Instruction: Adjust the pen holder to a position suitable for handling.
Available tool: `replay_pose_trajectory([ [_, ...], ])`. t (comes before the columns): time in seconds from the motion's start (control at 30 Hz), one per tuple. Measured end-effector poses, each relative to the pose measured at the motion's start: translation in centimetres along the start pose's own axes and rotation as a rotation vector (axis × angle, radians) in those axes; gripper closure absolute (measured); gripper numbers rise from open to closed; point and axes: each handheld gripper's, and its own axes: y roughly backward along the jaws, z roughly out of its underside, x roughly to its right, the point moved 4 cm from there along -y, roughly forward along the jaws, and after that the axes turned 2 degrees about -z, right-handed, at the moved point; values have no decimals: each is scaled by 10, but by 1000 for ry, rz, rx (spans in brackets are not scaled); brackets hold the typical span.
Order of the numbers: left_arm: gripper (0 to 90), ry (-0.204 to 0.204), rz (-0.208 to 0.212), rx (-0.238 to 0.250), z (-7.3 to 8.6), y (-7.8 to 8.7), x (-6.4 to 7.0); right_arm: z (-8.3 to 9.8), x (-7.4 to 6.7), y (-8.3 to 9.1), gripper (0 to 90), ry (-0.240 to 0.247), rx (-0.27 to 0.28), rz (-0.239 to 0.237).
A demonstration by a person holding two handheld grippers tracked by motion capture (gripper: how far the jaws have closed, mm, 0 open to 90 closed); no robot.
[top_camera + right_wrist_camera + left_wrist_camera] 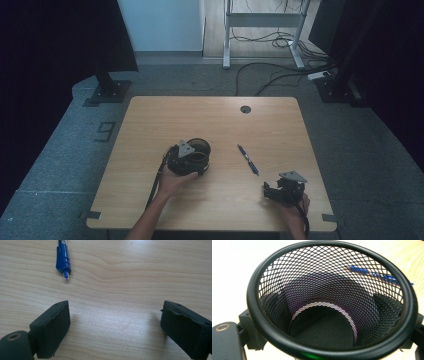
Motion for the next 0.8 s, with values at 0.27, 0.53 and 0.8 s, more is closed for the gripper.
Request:
replay_pose_trajectory([
  [0.27, 107, -3, 8, 2, -6, -13, 9, 0, 0, 0, 83, -1, -1, 0],
  [0.53, 107, -4, 8, 0, -9, -23, 14, 0, 0, 0, 87, 2, 1, -1],
  [0.8, 106, 8, 5, -6, -2, -32, 14, 0, 0, 0, 88, 3, 1, -2],
])
